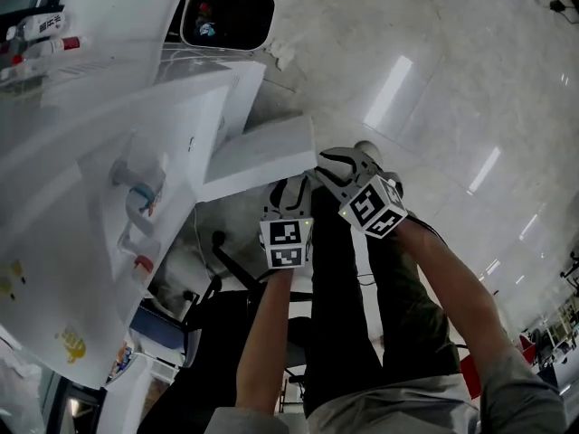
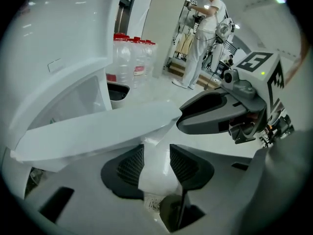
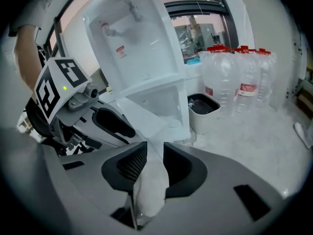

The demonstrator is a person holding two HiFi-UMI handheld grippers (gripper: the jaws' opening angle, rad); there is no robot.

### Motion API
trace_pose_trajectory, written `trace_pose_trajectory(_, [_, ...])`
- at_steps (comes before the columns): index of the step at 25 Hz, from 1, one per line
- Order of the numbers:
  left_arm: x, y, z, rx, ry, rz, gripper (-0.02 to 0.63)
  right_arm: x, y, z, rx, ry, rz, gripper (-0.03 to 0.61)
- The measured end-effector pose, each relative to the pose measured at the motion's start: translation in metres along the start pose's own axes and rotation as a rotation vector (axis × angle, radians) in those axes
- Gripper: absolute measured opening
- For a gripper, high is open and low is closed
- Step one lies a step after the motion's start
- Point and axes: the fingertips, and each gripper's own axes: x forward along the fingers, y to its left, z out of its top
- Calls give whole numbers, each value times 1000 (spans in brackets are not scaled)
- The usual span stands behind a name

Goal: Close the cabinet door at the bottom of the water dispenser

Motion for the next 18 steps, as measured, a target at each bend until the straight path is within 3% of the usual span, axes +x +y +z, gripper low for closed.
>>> trace_pose_trajectory(8, [1, 23, 16, -26, -9, -41, 169, 14, -24, 25, 1, -27, -97, 87])
trace_pose_trajectory(13, [0, 35, 26, -24, -11, -62, 170, 23, -40, 42, -43, -10, -88, 86])
trace_pose_trajectory(18, [2, 55, 37, -166, -40, -34, 169, 29, -57, 59, -102, -14, -62, 83])
